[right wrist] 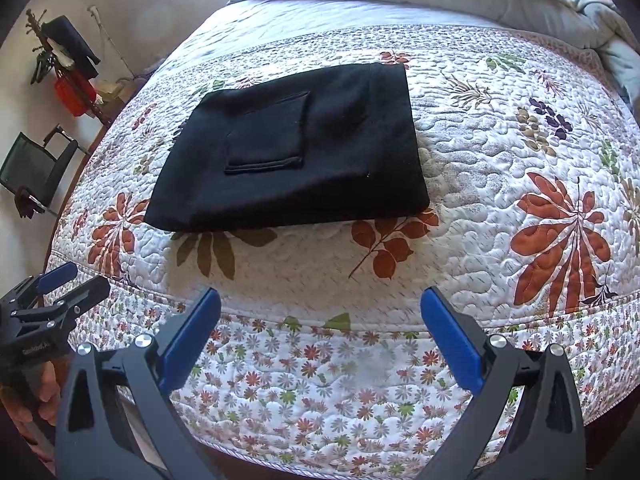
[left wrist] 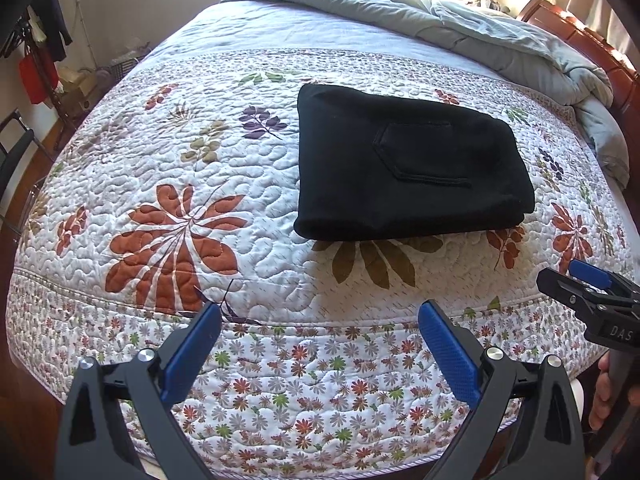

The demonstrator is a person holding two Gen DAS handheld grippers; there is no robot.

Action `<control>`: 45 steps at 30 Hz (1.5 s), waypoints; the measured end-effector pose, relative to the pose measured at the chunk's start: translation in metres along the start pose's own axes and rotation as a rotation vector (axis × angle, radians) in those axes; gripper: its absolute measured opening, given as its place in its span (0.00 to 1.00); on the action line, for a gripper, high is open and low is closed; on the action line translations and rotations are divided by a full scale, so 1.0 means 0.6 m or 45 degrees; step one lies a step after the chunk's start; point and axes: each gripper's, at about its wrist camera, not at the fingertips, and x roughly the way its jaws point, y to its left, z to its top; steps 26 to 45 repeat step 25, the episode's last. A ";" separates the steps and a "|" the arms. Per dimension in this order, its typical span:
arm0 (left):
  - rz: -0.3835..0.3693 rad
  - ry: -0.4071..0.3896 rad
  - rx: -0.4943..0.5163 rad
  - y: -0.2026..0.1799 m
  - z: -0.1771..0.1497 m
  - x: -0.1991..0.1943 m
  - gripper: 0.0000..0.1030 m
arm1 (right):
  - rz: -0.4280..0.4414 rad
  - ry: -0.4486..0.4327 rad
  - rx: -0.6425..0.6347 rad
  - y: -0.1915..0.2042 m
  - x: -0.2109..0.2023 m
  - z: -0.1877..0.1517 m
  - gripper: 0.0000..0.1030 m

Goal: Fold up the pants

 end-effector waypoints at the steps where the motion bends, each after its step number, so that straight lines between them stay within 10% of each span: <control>1: 0.002 0.000 0.001 0.000 0.000 0.001 0.96 | 0.001 0.002 0.000 0.000 0.001 0.000 0.97; 45: -0.005 -0.011 -0.008 0.000 0.002 0.001 0.96 | -0.021 0.041 0.020 -0.009 0.021 -0.003 0.97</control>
